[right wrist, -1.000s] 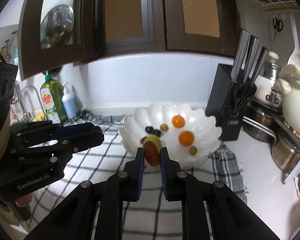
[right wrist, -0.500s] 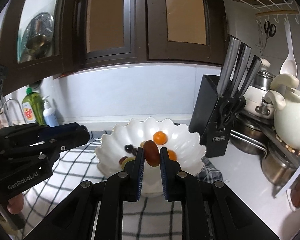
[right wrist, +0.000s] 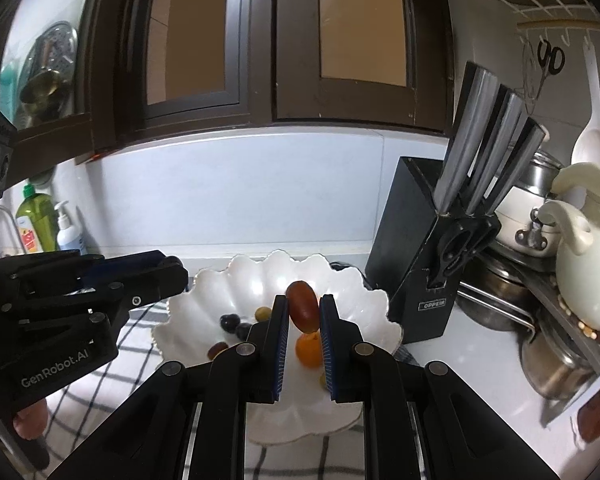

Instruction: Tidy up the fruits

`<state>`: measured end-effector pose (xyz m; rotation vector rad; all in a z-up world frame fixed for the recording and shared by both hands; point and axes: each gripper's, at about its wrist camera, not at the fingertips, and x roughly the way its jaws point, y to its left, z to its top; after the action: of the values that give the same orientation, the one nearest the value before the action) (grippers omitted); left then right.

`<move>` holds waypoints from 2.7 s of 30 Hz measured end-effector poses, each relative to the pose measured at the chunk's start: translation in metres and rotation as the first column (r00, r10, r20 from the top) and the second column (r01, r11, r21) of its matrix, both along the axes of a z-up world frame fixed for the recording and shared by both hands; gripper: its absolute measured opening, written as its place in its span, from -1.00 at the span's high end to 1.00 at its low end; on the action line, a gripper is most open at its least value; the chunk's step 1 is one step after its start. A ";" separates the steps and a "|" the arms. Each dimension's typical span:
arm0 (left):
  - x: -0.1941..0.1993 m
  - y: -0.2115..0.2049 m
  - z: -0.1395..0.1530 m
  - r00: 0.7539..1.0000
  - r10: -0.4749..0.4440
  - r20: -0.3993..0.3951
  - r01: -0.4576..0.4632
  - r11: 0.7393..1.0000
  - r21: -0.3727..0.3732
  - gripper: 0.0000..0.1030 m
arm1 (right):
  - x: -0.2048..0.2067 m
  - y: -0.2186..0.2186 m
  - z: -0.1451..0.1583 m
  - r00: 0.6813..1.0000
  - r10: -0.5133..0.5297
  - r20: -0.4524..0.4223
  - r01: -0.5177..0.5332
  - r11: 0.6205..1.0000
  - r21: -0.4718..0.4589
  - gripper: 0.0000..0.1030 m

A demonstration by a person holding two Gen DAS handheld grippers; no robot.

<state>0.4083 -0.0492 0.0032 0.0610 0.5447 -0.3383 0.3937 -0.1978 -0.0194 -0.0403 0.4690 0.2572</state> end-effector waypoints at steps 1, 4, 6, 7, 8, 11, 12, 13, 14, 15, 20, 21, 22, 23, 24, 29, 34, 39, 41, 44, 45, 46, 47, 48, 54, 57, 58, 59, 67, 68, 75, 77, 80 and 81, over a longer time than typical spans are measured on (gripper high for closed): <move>0.003 -0.001 -0.001 1.000 -0.007 -0.002 0.007 1.000 0.000 0.60 | 0.004 0.000 -0.001 1.000 -0.003 -0.007 0.003 1.000 0.000 0.67; 0.016 -0.007 -0.003 1.000 -0.017 -0.009 0.017 1.000 0.021 0.60 | 0.020 -0.002 -0.006 0.999 -0.005 -0.038 0.006 1.000 0.002 0.67; 0.024 -0.009 -0.005 0.999 -0.022 -0.029 0.022 1.000 0.020 0.60 | 0.029 -0.003 -0.009 0.999 -0.010 -0.054 0.009 1.000 -0.009 0.67; 0.029 -0.010 -0.007 0.999 -0.025 -0.041 0.026 0.999 0.020 0.60 | 0.034 -0.003 -0.012 0.998 -0.012 -0.062 0.011 1.000 -0.016 0.67; 0.034 -0.011 -0.009 0.998 -0.028 -0.052 0.029 0.999 0.021 0.60 | 0.039 -0.003 -0.014 0.997 -0.014 -0.073 0.012 1.000 -0.022 0.67; 0.049 -0.014 -0.017 0.996 -0.032 -0.085 0.035 0.999 0.027 0.60 | 0.051 -0.004 -0.021 0.994 -0.019 -0.108 0.017 1.000 -0.025 0.67; 0.054 -0.015 -0.019 0.995 -0.040 -0.097 0.042 0.999 0.025 0.60 | 0.055 -0.005 -0.024 0.992 -0.021 -0.121 0.018 1.000 -0.026 0.67; 0.059 -0.016 -0.023 0.993 -0.043 -0.111 0.046 0.999 0.027 0.60 | 0.060 -0.006 -0.028 0.990 -0.027 -0.137 0.023 0.999 -0.028 0.67; 0.062 -0.017 -0.025 0.992 -0.045 -0.120 0.049 0.998 0.028 0.60 | 0.064 -0.007 -0.031 0.989 -0.032 -0.148 0.027 0.999 -0.033 0.67; 0.066 -0.018 -0.027 0.990 -0.048 -0.129 0.053 0.998 0.031 0.60 | 0.067 -0.007 -0.032 0.987 -0.033 -0.155 0.028 0.999 -0.036 0.67; 0.086 -0.024 -0.043 0.979 -0.059 -0.197 0.070 0.996 0.051 0.60 | 0.083 -0.009 -0.044 0.979 -0.041 -0.198 0.031 0.998 -0.055 0.67; 0.089 -0.025 -0.046 0.977 -0.060 -0.206 0.072 0.996 0.052 0.60 | 0.087 -0.009 -0.047 0.977 -0.040 -0.210 0.030 0.998 -0.055 0.67; 0.092 -0.025 -0.048 0.975 -0.059 -0.215 0.073 0.996 0.055 0.60 | 0.090 -0.009 -0.049 0.975 -0.042 -0.220 0.031 0.998 -0.055 0.67; 0.096 -0.027 -0.052 0.973 -0.053 -0.226 0.069 0.996 0.062 0.60 | 0.093 -0.010 -0.052 0.973 -0.044 -0.226 0.031 0.998 -0.057 0.67; 0.100 -0.028 -0.054 0.971 -0.054 -0.233 0.071 0.995 0.065 0.60 | 0.095 -0.010 -0.053 0.972 -0.046 -0.231 0.033 0.998 -0.060 0.67; 0.117 -0.034 -0.069 0.956 -0.046 -0.289 0.073 0.994 0.082 0.59 | 0.105 -0.010 -0.061 0.965 -0.049 -0.257 0.030 0.996 -0.080 0.67; 0.127 -0.036 -0.080 0.938 -0.035 -0.344 0.065 0.995 0.076 0.25 | 0.110 -0.010 -0.067 0.959 -0.057 -0.278 0.033 0.995 -0.091 0.66; 0.122 -0.033 -0.079 0.942 0.002 -0.336 0.036 0.994 0.106 -0.05 | 0.109 -0.014 -0.071 0.954 -0.079 -0.290 0.054 0.994 -0.093 0.38; 0.117 -0.027 -0.075 0.945 0.027 -0.325 0.012 0.993 0.118 -0.08 | 0.105 -0.017 -0.070 0.952 -0.108 -0.286 0.084 0.992 -0.094 0.22; 0.105 -0.018 -0.068 0.952 0.064 -0.300 -0.029 0.992 0.120 -0.27 | 0.096 -0.020 -0.065 0.951 -0.118 -0.285 0.101 0.992 -0.074 0.16; 0.100 -0.014 -0.065 0.955 0.075 -0.288 -0.041 0.992 0.123 -0.33 | 0.093 -0.020 -0.064 0.950 -0.125 -0.284 0.109 0.991 -0.071 0.10; 0.094 -0.011 -0.061 0.958 0.090 -0.272 -0.057 0.990 0.127 -0.39 | 0.088 -0.020 -0.061 0.951 -0.131 -0.280 0.117 0.991 -0.069 -0.02; 0.085 -0.006 -0.056 0.962 0.111 -0.249 -0.079 0.988 0.134 -0.42 | 0.081 -0.020 -0.058 0.953 -0.139 -0.268 0.125 0.990 -0.067 -0.11; 0.077 -0.002 -0.052 0.966 0.124 -0.225 -0.095 0.986 0.137 -0.50 | 0.073 -0.019 -0.054 0.956 -0.151 -0.253 0.137 0.988 -0.071 -0.14; 0.022 0.017 -0.028 0.976 0.204 -0.069 -0.190 0.966 0.174 -0.73 | 0.021 -0.011 -0.030 0.968 -0.179 -0.175 0.172 0.984 -0.053 -0.42; -0.009 0.027 -0.015 0.971 0.237 0.014 -0.235 0.955 0.180 -0.93 | -0.005 -0.006 -0.019 0.972 -0.187 -0.141 0.182 0.982 -0.048 -0.49; -0.021 0.032 -0.010 0.972 0.233 0.031 -0.235 0.957 0.172 -0.94 | -0.012 -0.004 -0.016 0.973 -0.190 -0.129 0.186 0.982 -0.044 -0.53; -0.029 0.035 -0.007 0.973 0.228 0.038 -0.231 0.959 0.165 -0.94 | -0.021 -0.002 -0.012 0.973 -0.195 -0.120 0.192 0.981 -0.039 -0.55; -0.086 0.064 0.013 0.983 0.170 0.068 -0.177 0.978 0.107 -1.00 | -0.087 0.019 0.012 0.972 -0.234 -0.038 0.233 0.972 -0.008 -0.62; -0.092 0.067 0.014 0.984 0.161 0.071 -0.168 0.980 0.103 -1.00 | -0.096 0.023 0.016 0.970 -0.242 -0.030 0.242 0.970 -0.007 -0.62; -0.140 0.080 0.022 0.984 0.137 0.114 -0.148 0.985 0.093 -1.00 | -0.141 0.036 0.032 0.966 -0.258 0.022 0.258 0.966 -0.011 -0.67; -0.153 0.081 0.026 0.984 0.136 0.116 -0.146 0.986 0.083 -1.00 | -0.155 0.037 0.037 0.964 -0.262 0.038 0.263 0.965 -0.011 -0.69; -0.174 0.083 0.030 0.982 0.141 0.124 -0.149 0.987 0.064 -1.00 | -0.176 0.037 0.043 0.962 -0.266 0.058 0.268 0.963 -0.019 -0.71; -0.181 0.083 0.031 0.981 0.146 0.128 -0.155 0.986 0.060 -1.00 | -0.184 0.036 0.045 0.962 -0.264 0.065 0.266 0.964 -0.019 -0.71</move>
<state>0.2277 0.0337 0.0342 0.1064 0.4359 -0.1667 0.2096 -0.1613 0.0254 -0.0120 0.4112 -0.0143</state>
